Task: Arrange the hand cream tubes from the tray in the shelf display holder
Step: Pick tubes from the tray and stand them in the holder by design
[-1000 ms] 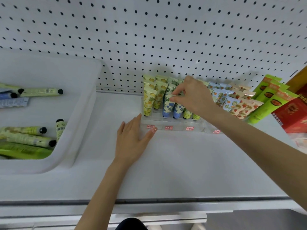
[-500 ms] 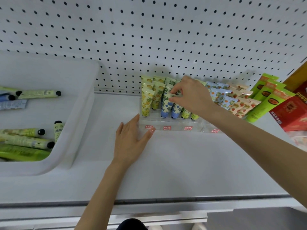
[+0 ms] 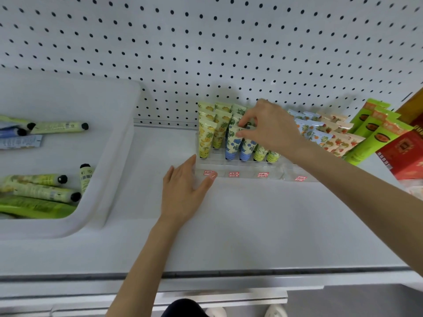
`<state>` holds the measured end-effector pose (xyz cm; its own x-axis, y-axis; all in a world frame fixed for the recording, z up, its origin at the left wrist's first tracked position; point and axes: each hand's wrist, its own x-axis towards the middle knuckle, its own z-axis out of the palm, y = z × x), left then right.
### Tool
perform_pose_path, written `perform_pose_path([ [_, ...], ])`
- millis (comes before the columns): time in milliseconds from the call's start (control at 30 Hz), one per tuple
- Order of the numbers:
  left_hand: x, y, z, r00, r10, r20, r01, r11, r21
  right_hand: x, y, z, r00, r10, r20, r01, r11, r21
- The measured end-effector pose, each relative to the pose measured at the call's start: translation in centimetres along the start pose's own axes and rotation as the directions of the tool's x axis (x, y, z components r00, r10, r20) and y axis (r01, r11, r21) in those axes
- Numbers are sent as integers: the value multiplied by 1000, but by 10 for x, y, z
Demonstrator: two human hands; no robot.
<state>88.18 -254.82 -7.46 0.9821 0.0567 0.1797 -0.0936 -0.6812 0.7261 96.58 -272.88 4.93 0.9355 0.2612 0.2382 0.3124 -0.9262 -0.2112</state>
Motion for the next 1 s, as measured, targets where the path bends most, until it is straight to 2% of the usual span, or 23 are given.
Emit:
perform_pose_path([
  [267, 2, -7, 2, 999, -36, 41, 35, 999, 7, -26, 8, -12, 998, 43, -55, -39, 996, 84],
  [400, -5, 4, -7, 998, -67, 0, 67, 996, -58, -59, 14, -17, 998, 51, -41, -48, 997, 65],
  [500, -17, 13, -17, 999, 19, -39, -19, 1000, -2, -82, 15, -26, 998, 56, 26, -54, 997, -57],
  [633, -37, 30, -35, 983, 183, -14, -179, 974, 140, -115, 4, -44, 992, 86, 89, -67, 978, -197],
  [733, -50, 49, -67, 949, 314, 16, -307, 915, 261, -145, -18, -61, 986, 149, 79, -133, 975, -175],
  [867, -71, 68, -131, 899, 438, 13, -404, 817, 412, -183, -54, -82, 988, 156, 21, -150, 975, -163],
  [1000, -93, 63, -193, 884, 461, 70, -427, 741, 519, -211, -100, -93, 987, 158, -26, -160, 980, -115],
])
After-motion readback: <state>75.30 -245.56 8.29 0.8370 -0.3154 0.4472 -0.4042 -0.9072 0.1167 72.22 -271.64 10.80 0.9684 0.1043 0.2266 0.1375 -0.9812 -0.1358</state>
